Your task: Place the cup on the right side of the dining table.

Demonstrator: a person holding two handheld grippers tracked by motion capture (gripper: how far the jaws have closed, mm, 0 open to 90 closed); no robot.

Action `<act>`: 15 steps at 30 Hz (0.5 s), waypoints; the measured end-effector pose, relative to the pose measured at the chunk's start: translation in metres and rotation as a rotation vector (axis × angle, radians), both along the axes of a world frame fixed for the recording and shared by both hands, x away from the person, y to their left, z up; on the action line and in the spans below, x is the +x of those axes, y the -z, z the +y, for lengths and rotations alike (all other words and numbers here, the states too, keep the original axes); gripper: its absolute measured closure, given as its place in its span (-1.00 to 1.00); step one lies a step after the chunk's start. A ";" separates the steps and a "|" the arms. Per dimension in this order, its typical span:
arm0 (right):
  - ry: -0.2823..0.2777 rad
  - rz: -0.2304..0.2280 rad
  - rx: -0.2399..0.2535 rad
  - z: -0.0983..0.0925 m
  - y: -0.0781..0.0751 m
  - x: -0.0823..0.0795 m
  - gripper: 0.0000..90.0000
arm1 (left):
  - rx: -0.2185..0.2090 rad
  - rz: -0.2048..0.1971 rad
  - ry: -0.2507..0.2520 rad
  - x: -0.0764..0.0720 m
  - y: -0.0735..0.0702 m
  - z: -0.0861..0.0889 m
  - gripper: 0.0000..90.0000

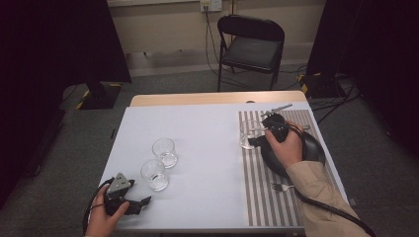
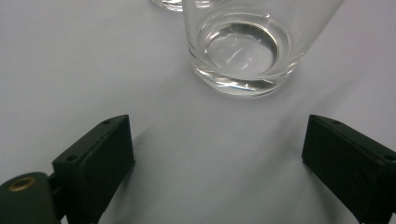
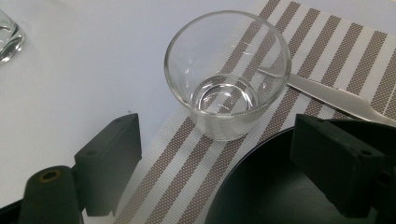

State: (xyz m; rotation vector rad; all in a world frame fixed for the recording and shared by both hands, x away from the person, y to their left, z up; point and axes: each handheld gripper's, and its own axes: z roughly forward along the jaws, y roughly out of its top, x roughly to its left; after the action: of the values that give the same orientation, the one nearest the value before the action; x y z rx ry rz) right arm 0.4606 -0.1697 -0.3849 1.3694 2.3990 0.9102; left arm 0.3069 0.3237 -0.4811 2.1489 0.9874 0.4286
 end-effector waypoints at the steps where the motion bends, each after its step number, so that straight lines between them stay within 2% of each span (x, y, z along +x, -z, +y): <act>1: -0.004 0.003 0.002 0.001 0.000 -0.001 -0.66 | -0.001 -0.001 -0.001 0.000 0.000 0.000 -0.82; 15: -0.027 0.014 0.001 0.006 0.003 -0.005 -0.65 | -0.001 0.000 0.000 0.000 0.000 0.000 -0.82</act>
State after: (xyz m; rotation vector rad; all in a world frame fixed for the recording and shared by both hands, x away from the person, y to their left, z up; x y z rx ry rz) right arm 0.4554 -0.1634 -0.3877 1.3510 2.4340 0.9118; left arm 0.3069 0.3237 -0.4812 2.1481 0.9876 0.4282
